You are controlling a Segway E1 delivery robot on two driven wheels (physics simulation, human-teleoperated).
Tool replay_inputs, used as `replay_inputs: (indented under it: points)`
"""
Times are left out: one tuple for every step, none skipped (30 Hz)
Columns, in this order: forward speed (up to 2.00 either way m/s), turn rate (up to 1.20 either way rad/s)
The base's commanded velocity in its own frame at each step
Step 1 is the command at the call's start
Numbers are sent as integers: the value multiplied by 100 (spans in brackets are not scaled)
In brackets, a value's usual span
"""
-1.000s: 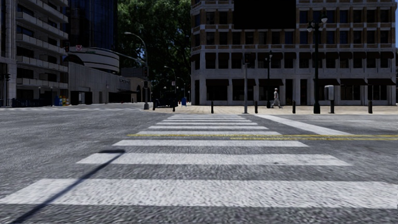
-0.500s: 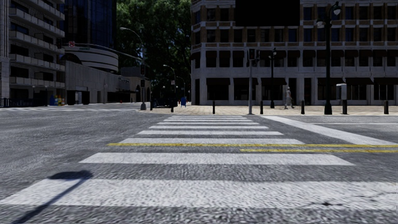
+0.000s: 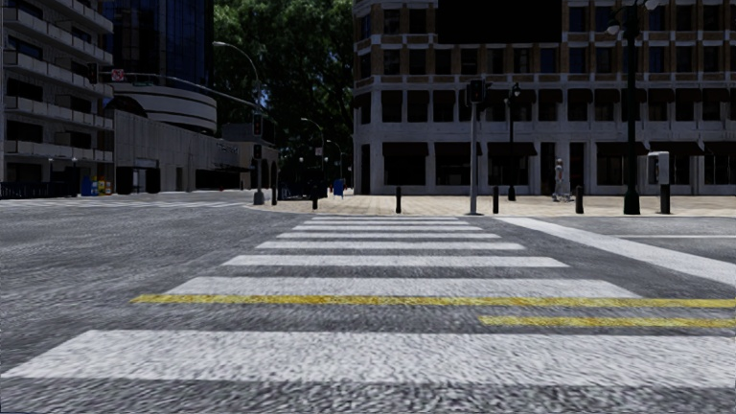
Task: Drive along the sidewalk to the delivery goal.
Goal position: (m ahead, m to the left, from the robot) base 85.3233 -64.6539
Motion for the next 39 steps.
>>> replay_inputs:
  points:
    - [200,0]
    - [200,0]
    - [200,0]
    - [200,0]
    - [200,0]
    - [200,0]
    - [200,0]
    - [200,0]
    - [200,0]
    - [200,0]
    - [200,0]
    - [200,0]
    - [200,0]
    - [200,0]
    - [200,0]
    - [200,0]
    - [200,0]
    - [200,0]
    - [200,0]
    - [200,0]
    - [200,0]
    - [200,0]
    - [200,0]
    - [200,0]
    - [200,0]
    - [200,0]
    - [200,0]
    - [200,0]
    - [200,0]
    - [200,0]
    - [200,0]
    - [200,0]
    - [200,0]
    - [200,0]
    - [200,0]
    - [200,0]
    - [200,0]
    - [200,0]
    - [200,0]
